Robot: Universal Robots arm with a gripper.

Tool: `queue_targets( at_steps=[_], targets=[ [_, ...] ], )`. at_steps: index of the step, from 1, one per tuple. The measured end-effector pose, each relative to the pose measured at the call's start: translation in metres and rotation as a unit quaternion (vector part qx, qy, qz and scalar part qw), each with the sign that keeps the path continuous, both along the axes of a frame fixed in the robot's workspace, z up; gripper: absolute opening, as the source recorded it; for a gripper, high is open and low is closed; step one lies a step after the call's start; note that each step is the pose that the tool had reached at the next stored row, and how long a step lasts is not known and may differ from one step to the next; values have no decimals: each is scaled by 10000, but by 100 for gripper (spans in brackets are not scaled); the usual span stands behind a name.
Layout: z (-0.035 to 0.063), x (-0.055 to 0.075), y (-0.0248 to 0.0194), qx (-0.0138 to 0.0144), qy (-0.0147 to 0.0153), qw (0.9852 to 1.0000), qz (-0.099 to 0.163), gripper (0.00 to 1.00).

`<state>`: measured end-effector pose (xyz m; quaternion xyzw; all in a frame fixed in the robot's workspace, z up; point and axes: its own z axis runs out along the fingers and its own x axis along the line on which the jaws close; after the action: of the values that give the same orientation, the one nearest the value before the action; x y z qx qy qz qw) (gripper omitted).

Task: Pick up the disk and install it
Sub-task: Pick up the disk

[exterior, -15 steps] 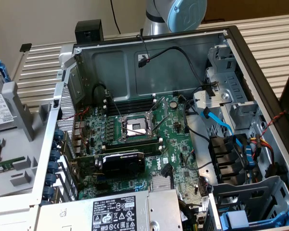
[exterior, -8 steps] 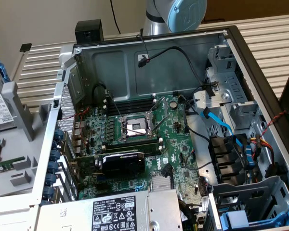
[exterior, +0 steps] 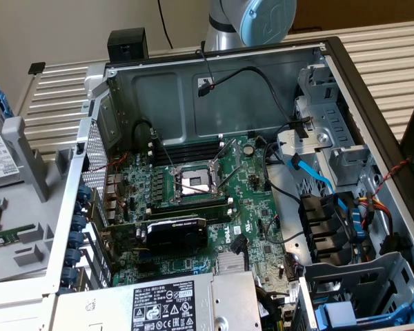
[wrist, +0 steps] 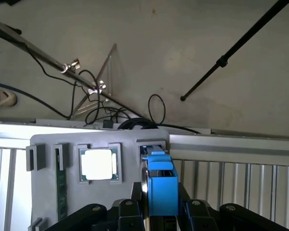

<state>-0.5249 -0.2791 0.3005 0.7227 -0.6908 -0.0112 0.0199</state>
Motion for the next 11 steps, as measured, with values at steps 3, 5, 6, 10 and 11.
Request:
queue_targets(
  at_steps=[3,5,6,10,11],
  targets=[
    [3,-4,0,0,0,10000,0,37],
    [5,-5,0,0,-2,10000,0,37],
    [9,-6,0,0,-1,10000,0,37],
    [25,-8,2,0,0,10000,0,37],
    [30,-8,2,0,0,10000,0,37]
  ],
)
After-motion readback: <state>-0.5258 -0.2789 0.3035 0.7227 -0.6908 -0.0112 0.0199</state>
